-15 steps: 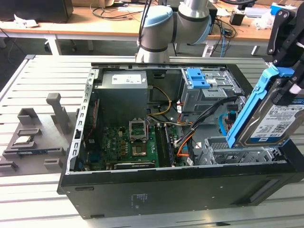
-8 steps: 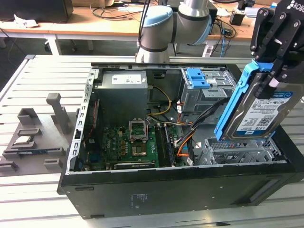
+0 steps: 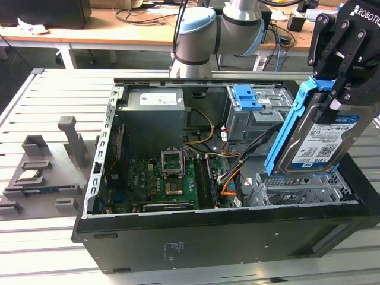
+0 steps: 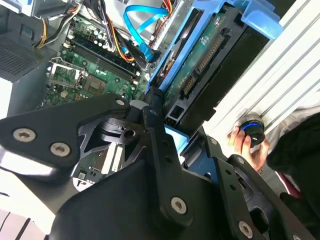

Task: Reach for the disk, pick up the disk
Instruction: 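Pick up the disk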

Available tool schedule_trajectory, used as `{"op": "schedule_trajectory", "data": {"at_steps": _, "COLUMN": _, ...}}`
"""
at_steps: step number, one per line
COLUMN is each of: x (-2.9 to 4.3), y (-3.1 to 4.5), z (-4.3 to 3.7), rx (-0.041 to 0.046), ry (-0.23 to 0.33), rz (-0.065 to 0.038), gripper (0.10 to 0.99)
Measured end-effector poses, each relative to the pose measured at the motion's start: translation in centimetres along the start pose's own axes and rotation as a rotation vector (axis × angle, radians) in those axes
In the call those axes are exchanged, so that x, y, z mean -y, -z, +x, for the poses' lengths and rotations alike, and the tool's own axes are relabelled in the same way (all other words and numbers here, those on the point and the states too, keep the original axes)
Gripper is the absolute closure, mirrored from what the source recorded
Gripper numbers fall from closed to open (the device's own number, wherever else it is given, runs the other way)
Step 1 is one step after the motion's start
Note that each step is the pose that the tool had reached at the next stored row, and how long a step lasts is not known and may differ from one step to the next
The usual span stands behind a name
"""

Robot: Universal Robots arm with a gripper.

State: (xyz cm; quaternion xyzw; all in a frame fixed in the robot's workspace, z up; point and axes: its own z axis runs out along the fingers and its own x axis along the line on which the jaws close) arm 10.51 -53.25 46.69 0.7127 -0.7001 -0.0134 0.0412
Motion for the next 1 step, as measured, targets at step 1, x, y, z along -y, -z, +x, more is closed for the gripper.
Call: {"op": "schedule_trajectory", "data": {"at_steps": 1, "x": 0.00, "y": 0.00, "z": 0.00, "rx": 0.0000, "ry": 0.000, "rz": 0.000, "gripper": 0.722}}
